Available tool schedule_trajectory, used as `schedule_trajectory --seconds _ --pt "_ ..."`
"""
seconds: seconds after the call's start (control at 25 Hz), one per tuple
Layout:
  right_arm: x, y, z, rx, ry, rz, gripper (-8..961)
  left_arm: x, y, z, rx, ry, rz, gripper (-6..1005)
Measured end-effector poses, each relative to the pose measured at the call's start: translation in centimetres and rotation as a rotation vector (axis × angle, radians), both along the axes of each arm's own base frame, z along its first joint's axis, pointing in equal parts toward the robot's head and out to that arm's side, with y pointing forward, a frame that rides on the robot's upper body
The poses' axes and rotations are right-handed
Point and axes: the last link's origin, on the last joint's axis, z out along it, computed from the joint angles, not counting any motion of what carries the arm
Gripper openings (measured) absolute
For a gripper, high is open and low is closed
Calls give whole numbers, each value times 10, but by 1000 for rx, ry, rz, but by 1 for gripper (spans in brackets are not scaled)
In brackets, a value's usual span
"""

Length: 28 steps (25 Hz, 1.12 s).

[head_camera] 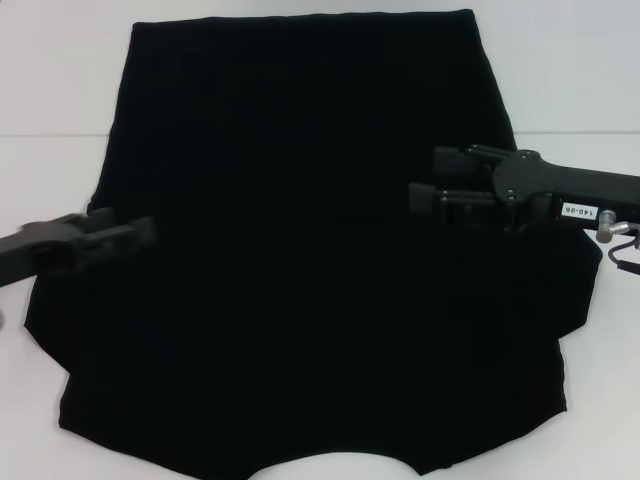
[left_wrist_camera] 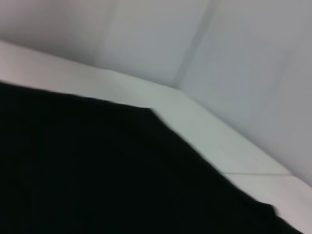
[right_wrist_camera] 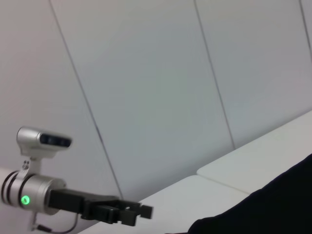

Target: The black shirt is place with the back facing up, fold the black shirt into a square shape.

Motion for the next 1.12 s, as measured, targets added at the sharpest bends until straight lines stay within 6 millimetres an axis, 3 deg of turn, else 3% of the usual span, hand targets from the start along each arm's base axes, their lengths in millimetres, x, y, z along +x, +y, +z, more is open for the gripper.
schedule_trajectory --seconds 0.2,0.48,0.76,1.12 --pt "-2 4 -4 18 5 -16 909 -32 -13 15 46 -6 170 873" --pt "-11 8 -6 20 12 -2 908 -63 -27 19 52 60 339 873" --pt "-15 11 -7 19 12 0 907 -72 -35 15 22 107 376 873" --pt "-14 10 -9 12 19 -10 905 -75 -29 5 -6 154 393 859"
